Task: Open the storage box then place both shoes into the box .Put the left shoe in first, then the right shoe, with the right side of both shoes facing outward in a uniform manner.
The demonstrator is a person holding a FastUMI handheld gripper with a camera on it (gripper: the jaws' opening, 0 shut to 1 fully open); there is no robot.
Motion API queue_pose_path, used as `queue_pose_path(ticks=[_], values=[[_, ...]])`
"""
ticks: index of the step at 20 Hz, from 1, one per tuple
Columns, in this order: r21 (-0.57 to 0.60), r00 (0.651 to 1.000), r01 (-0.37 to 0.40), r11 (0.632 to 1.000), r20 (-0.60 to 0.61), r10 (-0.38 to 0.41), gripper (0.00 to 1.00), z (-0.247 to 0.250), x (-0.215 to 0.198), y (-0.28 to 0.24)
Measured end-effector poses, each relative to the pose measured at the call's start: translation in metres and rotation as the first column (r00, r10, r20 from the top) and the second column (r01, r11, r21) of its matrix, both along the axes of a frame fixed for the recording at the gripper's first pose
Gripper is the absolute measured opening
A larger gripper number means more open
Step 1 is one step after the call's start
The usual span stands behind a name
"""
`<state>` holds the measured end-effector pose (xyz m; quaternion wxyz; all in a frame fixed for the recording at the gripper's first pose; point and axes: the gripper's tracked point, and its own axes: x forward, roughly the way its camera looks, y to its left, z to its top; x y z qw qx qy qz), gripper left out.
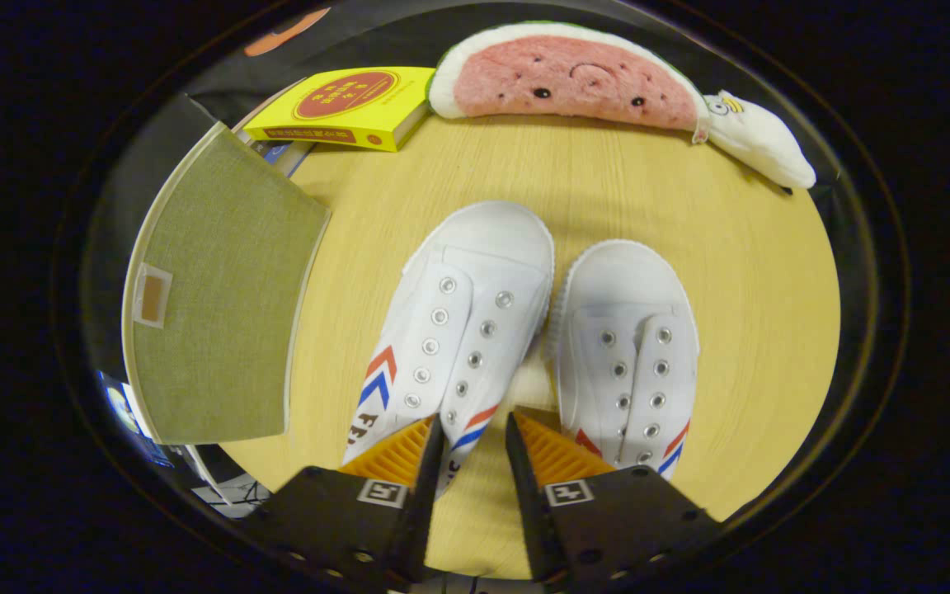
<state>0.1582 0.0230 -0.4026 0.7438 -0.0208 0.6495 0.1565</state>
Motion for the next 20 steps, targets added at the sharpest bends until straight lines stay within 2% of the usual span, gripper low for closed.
queue_pose_path(ticks=[1,2,4,5,8,12,20], values=[[0.000,1.000,0.014,1.000,0.011,-0.014,0.27,0.004,-0.002,0.002],[0.015,1.000,0.020,1.000,0.010,-0.020,0.19,0.002,-0.001,0.003],[0.070,0.997,0.078,0.994,-0.022,-0.077,0.10,0.002,0.001,0.002],[0.107,0.994,0.108,0.988,-0.042,-0.104,0.02,0.006,-0.001,0.001],[0.157,0.994,0.104,0.982,-0.037,-0.099,0.01,0.005,0.002,-0.005],[0.238,0.993,0.113,0.965,-0.057,-0.103,0.01,0.027,-0.008,-0.008],[0.355,0.998,0.026,0.935,0.051,-0.047,0.01,0.135,-0.018,0.020]])
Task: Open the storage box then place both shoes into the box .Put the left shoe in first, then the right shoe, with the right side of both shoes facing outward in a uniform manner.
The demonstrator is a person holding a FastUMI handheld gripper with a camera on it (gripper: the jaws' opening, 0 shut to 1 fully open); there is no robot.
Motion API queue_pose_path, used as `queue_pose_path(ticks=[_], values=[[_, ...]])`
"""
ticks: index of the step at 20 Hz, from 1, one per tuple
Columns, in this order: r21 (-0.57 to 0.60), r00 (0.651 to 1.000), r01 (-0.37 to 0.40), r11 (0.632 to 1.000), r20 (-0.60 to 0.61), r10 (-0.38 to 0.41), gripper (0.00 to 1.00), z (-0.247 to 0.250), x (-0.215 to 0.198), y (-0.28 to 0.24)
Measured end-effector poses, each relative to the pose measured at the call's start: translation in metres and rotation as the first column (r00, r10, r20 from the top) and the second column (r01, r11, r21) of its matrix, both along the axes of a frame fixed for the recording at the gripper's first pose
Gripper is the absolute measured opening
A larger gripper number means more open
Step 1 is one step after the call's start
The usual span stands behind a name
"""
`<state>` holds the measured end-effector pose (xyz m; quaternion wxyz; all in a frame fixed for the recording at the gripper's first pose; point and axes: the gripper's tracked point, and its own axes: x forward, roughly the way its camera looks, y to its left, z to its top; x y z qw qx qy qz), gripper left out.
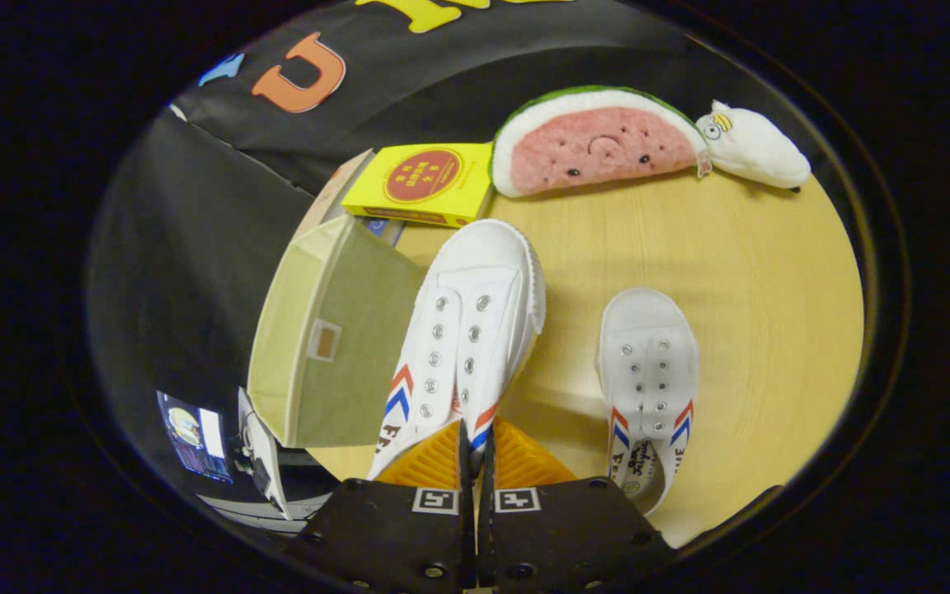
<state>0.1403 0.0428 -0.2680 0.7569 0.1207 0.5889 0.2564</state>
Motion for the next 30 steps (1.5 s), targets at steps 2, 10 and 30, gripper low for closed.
queue_pose_path(ticks=[2,10,30], values=[[0.034,1.000,-0.018,0.999,0.020,0.017,0.01,0.031,-0.003,0.020],[0.077,0.998,-0.040,0.996,0.054,0.036,0.01,0.091,-0.014,0.145],[-0.315,0.993,0.070,0.946,-0.063,-0.095,0.01,-0.087,0.000,0.303]])
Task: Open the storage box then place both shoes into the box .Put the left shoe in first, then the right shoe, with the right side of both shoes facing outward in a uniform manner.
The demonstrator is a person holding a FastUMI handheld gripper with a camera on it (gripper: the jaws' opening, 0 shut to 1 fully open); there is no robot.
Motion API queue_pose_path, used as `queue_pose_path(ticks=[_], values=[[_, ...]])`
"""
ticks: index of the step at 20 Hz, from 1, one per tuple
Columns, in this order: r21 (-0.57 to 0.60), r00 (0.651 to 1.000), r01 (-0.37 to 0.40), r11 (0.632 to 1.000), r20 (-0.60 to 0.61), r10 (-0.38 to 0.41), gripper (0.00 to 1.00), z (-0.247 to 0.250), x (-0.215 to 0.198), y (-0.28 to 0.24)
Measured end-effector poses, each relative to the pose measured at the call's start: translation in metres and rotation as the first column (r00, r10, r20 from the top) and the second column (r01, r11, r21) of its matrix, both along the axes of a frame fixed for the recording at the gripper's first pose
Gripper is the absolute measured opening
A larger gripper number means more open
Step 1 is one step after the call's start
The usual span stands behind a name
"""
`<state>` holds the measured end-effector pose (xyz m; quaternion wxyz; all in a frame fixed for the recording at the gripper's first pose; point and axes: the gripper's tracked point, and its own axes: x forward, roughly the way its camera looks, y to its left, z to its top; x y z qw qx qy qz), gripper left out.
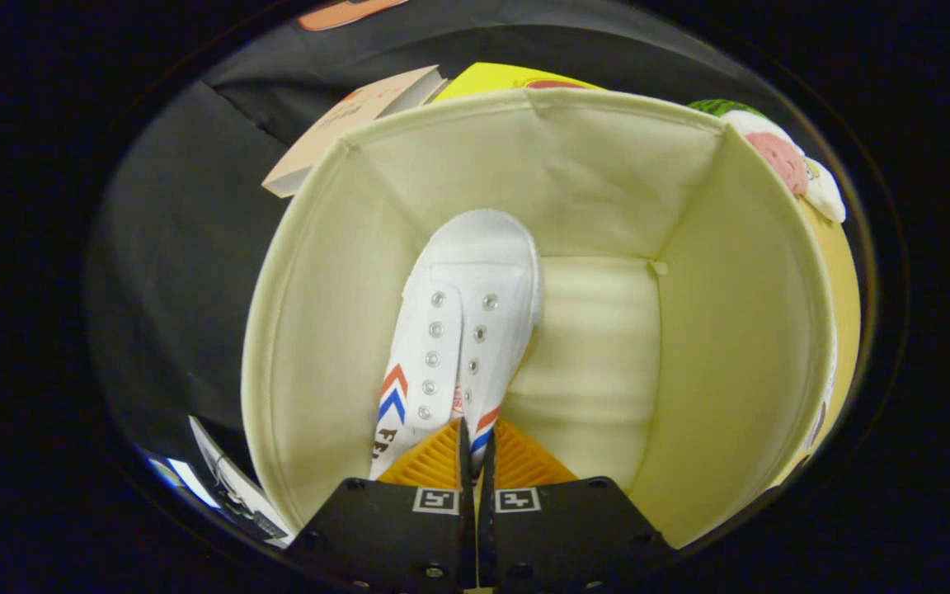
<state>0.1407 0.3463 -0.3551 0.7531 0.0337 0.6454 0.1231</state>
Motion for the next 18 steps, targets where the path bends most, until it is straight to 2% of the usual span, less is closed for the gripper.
queue_pose_path(ticks=[4,6,8,10,11,14,16,18], values=[[-0.008,0.999,0.002,1.000,-0.033,-0.002,0.01,-0.010,0.000,0.001],[-0.016,0.999,-0.022,1.000,-0.031,0.022,0.03,-0.008,0.000,0.001],[-0.008,0.998,-0.057,0.998,-0.027,0.057,0.11,-0.001,-0.003,0.005],[-0.007,0.996,-0.091,0.996,-0.009,0.091,0.23,0.011,-0.005,0.003],[0.016,0.995,-0.103,0.995,-0.001,0.103,0.33,0.020,-0.006,0.005],[0.088,0.990,-0.141,0.986,0.018,0.140,0.71,0.058,-0.018,-0.002],[0.096,0.986,-0.163,0.982,0.055,0.158,0.96,0.082,-0.022,-0.019],[0.121,0.981,-0.181,0.976,0.088,0.171,0.95,0.108,-0.028,-0.038]])
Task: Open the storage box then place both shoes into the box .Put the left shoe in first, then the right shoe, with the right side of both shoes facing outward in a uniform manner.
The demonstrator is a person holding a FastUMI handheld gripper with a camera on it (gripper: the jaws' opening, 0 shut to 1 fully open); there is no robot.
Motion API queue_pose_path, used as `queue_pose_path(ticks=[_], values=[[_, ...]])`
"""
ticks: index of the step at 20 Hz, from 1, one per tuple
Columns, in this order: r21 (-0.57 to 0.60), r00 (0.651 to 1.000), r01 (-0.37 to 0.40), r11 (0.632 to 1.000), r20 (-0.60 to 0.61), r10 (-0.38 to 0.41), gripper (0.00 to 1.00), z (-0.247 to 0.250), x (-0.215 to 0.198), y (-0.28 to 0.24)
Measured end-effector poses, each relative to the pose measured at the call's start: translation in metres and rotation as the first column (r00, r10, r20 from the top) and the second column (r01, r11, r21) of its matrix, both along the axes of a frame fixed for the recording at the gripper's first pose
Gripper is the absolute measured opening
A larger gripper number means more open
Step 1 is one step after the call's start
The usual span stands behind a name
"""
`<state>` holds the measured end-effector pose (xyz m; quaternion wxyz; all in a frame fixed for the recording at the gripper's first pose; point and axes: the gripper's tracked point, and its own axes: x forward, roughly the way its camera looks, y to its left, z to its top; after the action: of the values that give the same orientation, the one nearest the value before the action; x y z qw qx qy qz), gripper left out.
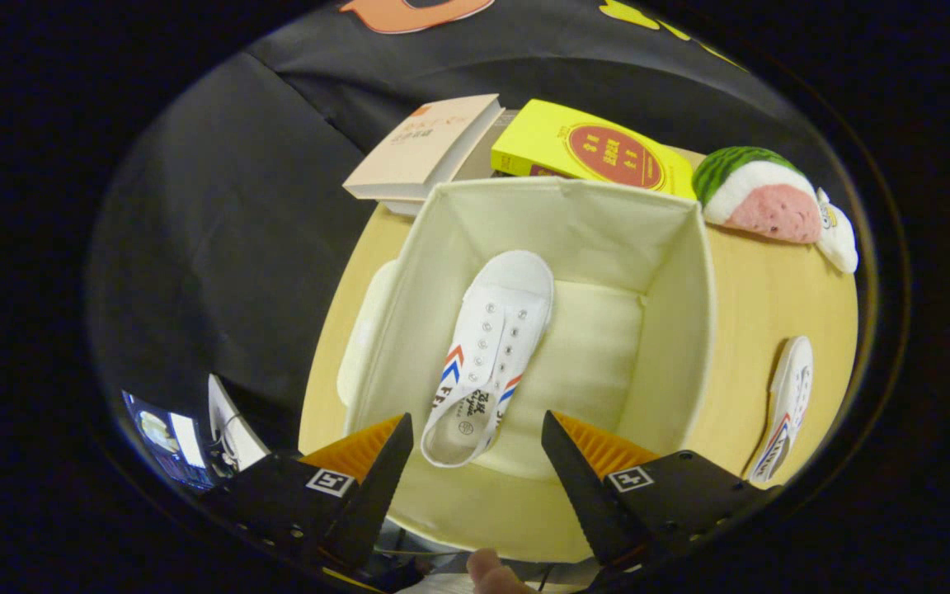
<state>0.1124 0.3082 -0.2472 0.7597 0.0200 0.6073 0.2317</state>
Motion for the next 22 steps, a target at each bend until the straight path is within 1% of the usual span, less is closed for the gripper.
queue_pose_path(ticks=[4,6,8,12,14,16,19,22], values=[[0.055,1.000,0.004,0.998,0.026,-0.005,0.96,0.038,-0.009,-0.057],[0.048,0.999,0.014,0.999,0.049,-0.016,0.96,0.045,-0.005,-0.097],[0.039,0.997,0.042,0.998,0.056,-0.044,0.96,0.044,0.000,-0.139],[-0.013,0.993,0.107,0.994,0.043,-0.106,0.96,0.018,0.016,-0.237],[-0.070,0.988,0.152,0.986,0.042,-0.149,0.96,-0.005,0.027,-0.288],[-0.144,0.984,0.177,0.974,0.053,-0.171,0.96,-0.029,0.032,-0.331],[-0.215,0.983,0.180,0.960,0.014,-0.181,0.96,-0.063,0.031,-0.380],[-0.259,0.987,0.148,0.954,-0.027,-0.160,0.96,-0.087,0.027,-0.411]])
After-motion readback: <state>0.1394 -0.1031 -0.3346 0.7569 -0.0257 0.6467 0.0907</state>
